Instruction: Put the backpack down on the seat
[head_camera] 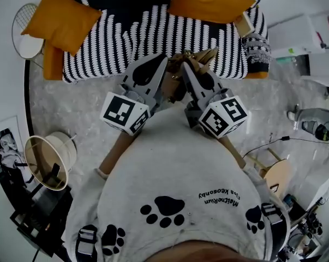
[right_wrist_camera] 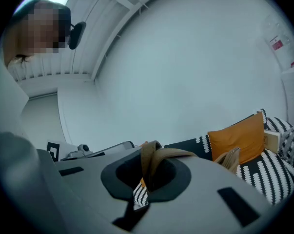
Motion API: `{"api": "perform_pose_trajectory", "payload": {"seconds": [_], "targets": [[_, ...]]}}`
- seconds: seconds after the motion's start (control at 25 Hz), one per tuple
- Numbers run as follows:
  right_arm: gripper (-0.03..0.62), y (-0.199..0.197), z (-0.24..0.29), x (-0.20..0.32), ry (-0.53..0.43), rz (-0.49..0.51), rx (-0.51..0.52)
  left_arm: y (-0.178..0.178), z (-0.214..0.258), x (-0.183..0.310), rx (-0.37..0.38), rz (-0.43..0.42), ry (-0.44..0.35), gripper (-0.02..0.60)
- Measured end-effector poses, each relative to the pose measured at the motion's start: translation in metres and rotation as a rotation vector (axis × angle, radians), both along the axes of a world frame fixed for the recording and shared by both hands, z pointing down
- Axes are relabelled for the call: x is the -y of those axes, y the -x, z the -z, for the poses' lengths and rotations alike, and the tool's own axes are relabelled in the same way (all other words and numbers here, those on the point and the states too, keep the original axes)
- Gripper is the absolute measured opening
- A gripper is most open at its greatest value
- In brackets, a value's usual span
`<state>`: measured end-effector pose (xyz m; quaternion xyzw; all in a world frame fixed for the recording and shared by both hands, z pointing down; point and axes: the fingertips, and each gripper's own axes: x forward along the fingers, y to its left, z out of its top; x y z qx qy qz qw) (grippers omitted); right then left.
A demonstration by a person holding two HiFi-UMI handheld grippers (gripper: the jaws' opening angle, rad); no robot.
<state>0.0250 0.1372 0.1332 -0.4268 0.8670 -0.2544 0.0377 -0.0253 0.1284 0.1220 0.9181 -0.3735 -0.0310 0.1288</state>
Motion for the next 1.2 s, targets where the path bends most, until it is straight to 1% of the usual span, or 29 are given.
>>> {"api": "perform_pose_trajectory", "payload": {"seconds": [0.36, 0.6, 0.76, 0.92, 1.12, 1.2], "targets": [[0.034, -0.023, 0.001, 0.087, 0.016, 0.080, 0.010, -0.024, 0.001, 0.082, 0.025, 0.064, 0.017, 0.020], [0.034, -0.031, -0.008, 0.124, 0.023, 0.134, 0.024, -0.033, -0.002, 0.117, 0.040, 0.105, 0.007, 0.020], [0.032, -0.039, -0.014, 0.143, 0.045, 0.148, 0.032, -0.041, -0.006, 0.133, 0.053, 0.119, 0.027, 0.020], [0.034, -0.044, -0.018, 0.157, 0.050, 0.149, 0.045, -0.049, 0.000, 0.145, 0.022, 0.104, 0.019, 0.020], [0.034, -0.042, -0.032, 0.165, 0.064, 0.137, 0.049, -0.047, -0.017, 0.151, 0.050, 0.061, 0.047, 0.020], [0.034, -0.040, -0.040, 0.169, 0.072, 0.141, 0.040, -0.046, -0.025, 0.154, 0.046, 0.049, 0.056, 0.020]]}}
